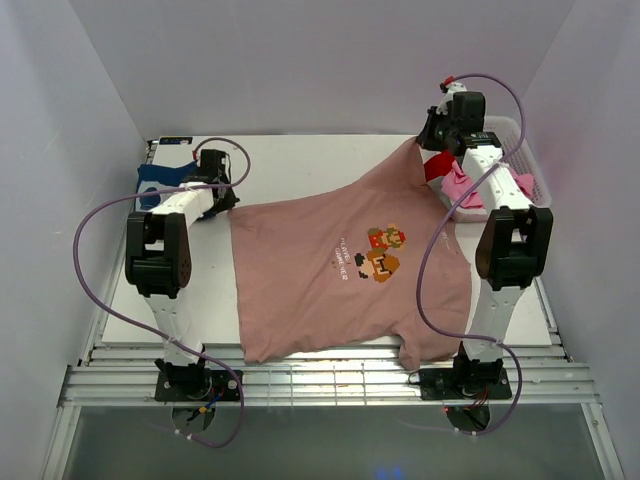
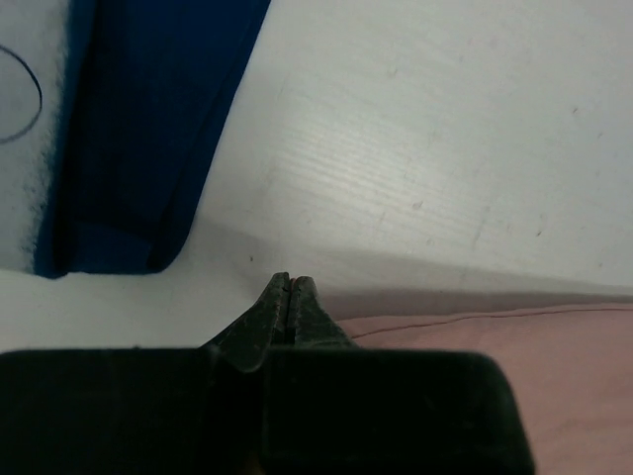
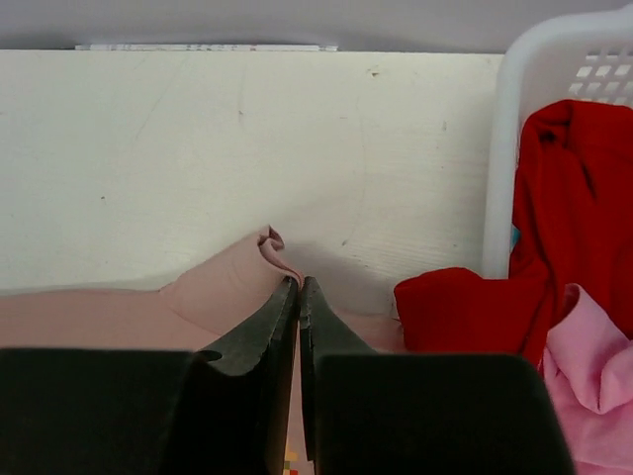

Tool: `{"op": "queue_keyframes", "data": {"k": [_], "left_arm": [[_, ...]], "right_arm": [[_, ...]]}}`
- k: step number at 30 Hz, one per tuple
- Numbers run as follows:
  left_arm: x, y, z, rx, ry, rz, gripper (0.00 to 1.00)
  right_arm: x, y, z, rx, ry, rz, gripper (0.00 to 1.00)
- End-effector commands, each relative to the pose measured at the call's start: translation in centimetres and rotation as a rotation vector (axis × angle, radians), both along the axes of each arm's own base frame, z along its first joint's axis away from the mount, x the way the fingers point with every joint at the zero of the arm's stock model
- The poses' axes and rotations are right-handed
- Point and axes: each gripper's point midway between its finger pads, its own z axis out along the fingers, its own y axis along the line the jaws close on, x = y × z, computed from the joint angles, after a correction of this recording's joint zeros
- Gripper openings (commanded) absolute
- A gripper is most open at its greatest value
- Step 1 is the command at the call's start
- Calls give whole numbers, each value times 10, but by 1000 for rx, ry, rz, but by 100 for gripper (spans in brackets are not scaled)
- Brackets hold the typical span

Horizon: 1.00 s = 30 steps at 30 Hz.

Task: Fold and stack the t-shirts
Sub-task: Fold the tshirt

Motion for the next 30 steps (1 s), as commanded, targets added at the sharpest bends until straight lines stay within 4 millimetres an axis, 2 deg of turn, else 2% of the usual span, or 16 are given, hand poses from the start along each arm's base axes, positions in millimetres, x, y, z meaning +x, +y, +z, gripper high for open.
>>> {"op": "queue_keyframes", "data": {"k": [1,2,4,5,8,11,15,19,21,22,24,25,27,28,29,30], "left_arm": [[39,10,46,40,-181,25,0],[41,9,45,41,-182,24,0],[46,10,40,49,-180,22,0],[51,10,38,52,-181,21,0],[62,12,33,74,-184,10,0],[72,16,30,98,-186,12,0],[72,21,29,109,-185,23,0],[60,25,35,121,-200,45,0],[54,27,41,121,-215,57,0],[49,28,48,119,-231,63,0],[42,28,56,113,-247,74,0],[35,29,66,109,-269,77,0],[27,28,73,97,-292,84,0],[25,28,78,89,-312,85,0],[16,28,81,85,-318,83,0],[13,27,84,78,-326,81,0]], "right_arm": [[21,7,47,-4,-159,23,8],[25,14,27,-15,-124,40,8],[28,20,7,-31,-95,52,8],[30,26,-14,-50,-61,63,8],[31,37,-48,-69,-2,80,8],[30,43,-73,-78,34,88,8],[30,42,-84,-99,52,85,8],[23,34,-77,-137,42,78,8],[13,29,-84,-163,55,62,8],[9,27,-74,-170,39,58,8],[-4,19,-84,-198,65,43,8],[-9,17,-74,-204,49,34,8],[-22,7,-82,-238,79,5,8],[-26,4,-72,-241,64,-4,8],[-30,1,-71,-250,68,-15,8],[-38,-1,-78,-258,91,-19,8]]}}
